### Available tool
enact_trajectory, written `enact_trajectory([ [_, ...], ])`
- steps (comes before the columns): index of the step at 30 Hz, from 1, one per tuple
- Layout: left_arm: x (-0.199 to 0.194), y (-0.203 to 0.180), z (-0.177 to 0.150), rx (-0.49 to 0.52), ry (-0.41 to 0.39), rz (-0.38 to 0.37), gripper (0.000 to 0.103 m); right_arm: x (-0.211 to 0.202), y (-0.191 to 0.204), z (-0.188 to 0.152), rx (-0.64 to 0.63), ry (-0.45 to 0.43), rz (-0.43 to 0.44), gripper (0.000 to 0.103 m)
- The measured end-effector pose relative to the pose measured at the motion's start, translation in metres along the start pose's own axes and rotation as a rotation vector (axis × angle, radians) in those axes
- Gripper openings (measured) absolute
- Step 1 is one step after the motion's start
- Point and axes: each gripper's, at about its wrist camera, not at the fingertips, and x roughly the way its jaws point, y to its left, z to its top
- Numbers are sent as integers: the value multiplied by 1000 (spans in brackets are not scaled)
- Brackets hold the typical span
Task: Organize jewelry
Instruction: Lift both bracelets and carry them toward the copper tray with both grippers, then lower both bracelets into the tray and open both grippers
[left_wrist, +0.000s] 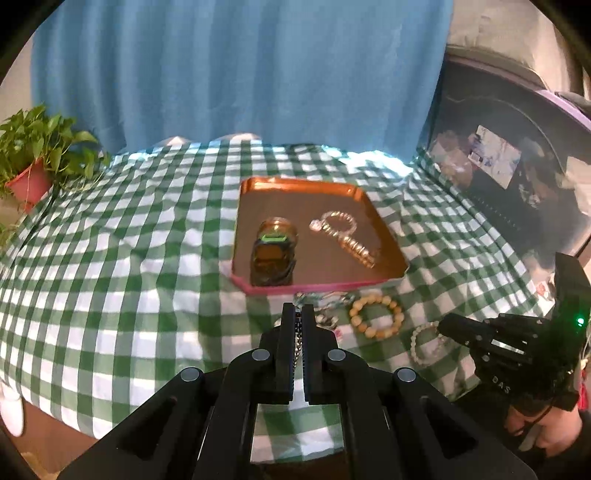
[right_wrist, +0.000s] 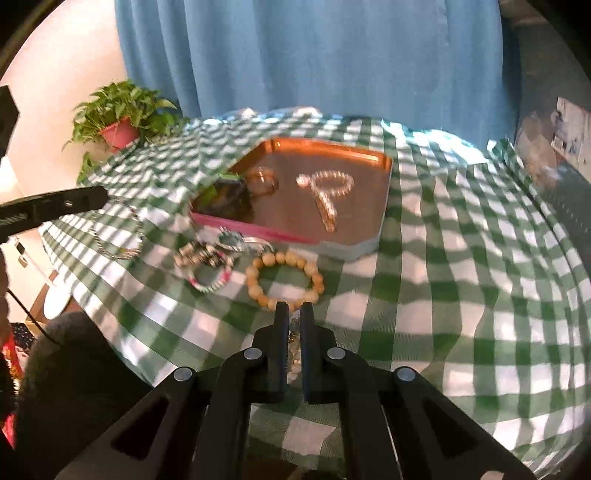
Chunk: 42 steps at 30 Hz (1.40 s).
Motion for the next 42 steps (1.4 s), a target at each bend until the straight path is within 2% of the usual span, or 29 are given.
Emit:
enact_trajectory([
  [14,-11,-33,48,87,-95,-34,3,-59,7,65,-37,-174,9,5],
  [21,-3,-38,72,94,-125,-114,3,-60,17,95,-117,-201,27,5],
  [25,6,-38,85,82,-138,-192,3,-56,15,110,-121,-216,66,5],
  [28,21,-30,96,26,-126,-290,3,-49,8,117,-105,-220,110,5],
  [31,43,-22,103,-3,-108,-288,3,-31,-5,121,-80,-201,113,5],
  [38,116,-12,85,-87,39,-331,3,6,-26,112,-14,-177,120,5],
  [40,128,-13,79,-102,57,-337,3,21,-29,107,7,-151,129,5],
  [42,131,-12,78,-123,54,-376,3,34,-34,102,38,-137,124,5],
])
